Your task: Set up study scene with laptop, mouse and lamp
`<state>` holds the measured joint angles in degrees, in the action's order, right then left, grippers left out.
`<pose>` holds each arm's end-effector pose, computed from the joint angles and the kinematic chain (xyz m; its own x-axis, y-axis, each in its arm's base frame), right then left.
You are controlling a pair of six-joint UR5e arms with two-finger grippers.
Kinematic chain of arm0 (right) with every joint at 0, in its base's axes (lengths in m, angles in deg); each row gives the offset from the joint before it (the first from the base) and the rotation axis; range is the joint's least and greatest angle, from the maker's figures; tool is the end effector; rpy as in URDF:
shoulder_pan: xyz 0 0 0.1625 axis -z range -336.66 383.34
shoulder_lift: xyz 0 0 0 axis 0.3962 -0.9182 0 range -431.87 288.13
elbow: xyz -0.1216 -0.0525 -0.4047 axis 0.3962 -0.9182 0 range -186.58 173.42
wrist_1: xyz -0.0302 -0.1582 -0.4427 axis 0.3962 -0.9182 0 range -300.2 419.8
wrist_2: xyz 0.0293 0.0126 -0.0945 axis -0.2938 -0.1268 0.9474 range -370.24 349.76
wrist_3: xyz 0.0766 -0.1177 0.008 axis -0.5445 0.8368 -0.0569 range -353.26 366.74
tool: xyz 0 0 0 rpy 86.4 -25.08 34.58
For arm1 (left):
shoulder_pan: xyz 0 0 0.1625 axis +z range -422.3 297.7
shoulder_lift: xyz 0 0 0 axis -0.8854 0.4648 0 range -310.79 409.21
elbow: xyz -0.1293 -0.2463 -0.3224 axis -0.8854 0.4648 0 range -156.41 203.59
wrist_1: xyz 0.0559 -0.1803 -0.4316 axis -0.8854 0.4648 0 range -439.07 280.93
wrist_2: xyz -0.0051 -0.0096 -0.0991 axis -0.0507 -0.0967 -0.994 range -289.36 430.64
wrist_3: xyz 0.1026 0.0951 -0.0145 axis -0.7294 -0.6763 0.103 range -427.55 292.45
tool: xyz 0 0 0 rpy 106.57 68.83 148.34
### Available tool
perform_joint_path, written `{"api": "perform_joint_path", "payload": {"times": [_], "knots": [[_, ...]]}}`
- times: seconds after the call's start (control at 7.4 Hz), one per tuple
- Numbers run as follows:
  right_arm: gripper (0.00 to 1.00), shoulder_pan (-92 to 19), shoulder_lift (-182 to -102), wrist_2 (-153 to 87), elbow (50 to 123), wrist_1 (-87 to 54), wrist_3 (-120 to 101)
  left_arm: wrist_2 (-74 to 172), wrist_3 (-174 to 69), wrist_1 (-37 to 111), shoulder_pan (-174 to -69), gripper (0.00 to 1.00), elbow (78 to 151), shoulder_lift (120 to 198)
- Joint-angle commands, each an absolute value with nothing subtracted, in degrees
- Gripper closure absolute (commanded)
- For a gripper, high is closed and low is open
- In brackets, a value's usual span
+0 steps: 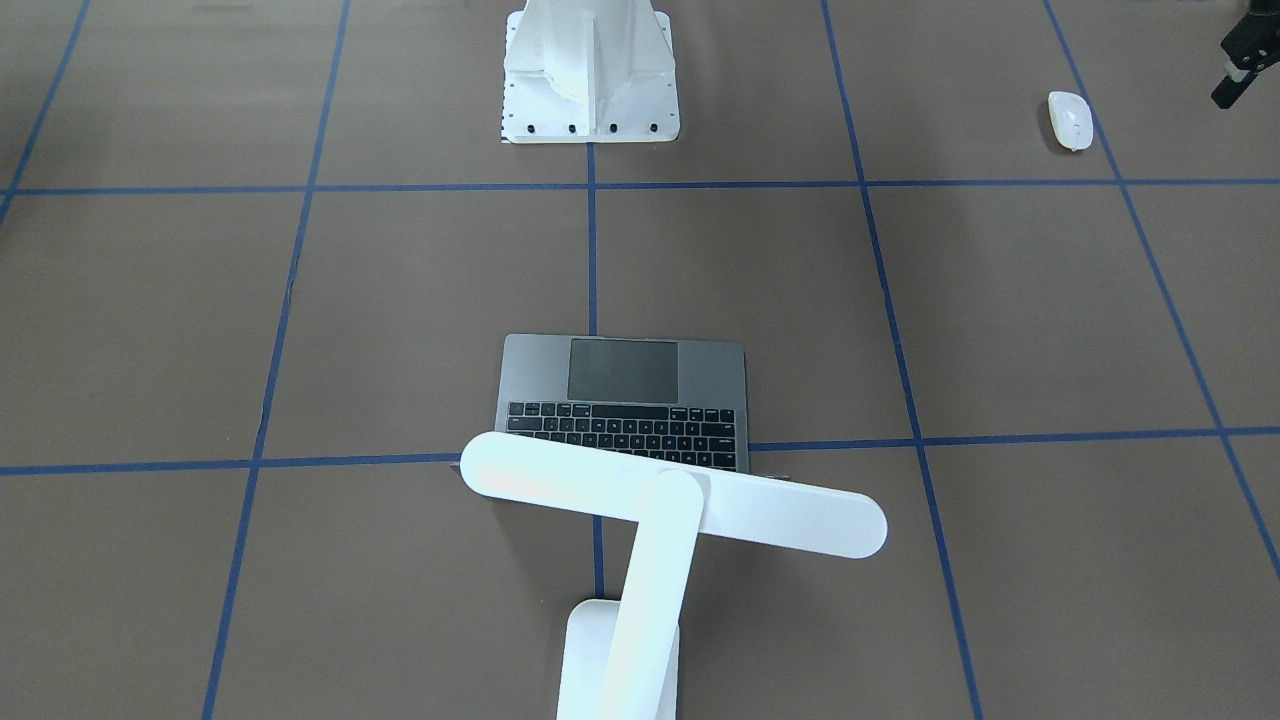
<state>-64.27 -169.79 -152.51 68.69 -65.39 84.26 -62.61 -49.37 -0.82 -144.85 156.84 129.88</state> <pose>0.0080 -0.3392 0.8885 0.1164 -0.3804 0.9175 0.6290 0.7431 0.2283 0.0201 -0.4380 0.3878 0.6918 0.0468 -0.7206 0.1008 0.9819 0.1606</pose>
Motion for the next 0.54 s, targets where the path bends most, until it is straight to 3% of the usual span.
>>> {"api": "perform_joint_path", "payload": {"times": [0.0,0.41], "knots": [[1.00,-68.13,-162.88,-152.45,72.43,-78.39,84.61,-62.78,-49.09,-0.93,-144.83,0.00,156.48,129.80],[1.00,-69.30,-150.66,-156.92,72.08,-92.99,84.00,-62.87,-49.09,-1.02,-144.75,0.00,154.82,129.80]]}}
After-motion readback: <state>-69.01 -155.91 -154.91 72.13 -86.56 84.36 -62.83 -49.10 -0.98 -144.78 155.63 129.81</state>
